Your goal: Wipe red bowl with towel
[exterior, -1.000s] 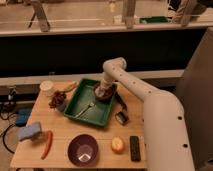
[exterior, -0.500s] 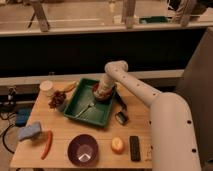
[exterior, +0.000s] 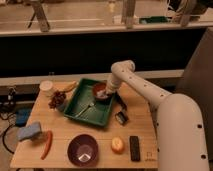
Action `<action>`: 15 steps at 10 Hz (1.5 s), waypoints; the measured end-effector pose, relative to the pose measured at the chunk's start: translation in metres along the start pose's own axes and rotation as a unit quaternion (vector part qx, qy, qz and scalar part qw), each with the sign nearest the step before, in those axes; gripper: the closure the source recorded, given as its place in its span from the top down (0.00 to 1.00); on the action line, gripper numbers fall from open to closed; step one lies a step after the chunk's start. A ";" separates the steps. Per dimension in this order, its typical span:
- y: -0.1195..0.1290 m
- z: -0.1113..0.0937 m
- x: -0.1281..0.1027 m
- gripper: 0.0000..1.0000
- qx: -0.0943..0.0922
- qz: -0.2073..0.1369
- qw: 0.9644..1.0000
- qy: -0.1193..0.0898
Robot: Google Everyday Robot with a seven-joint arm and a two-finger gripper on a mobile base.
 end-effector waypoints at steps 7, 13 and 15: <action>-0.037 0.006 -0.002 0.00 0.024 0.001 1.000 0.016; -0.022 0.017 -0.064 0.00 -0.003 -0.043 0.996 -0.082; 0.000 0.012 -0.065 0.00 -0.019 -0.067 0.992 -0.102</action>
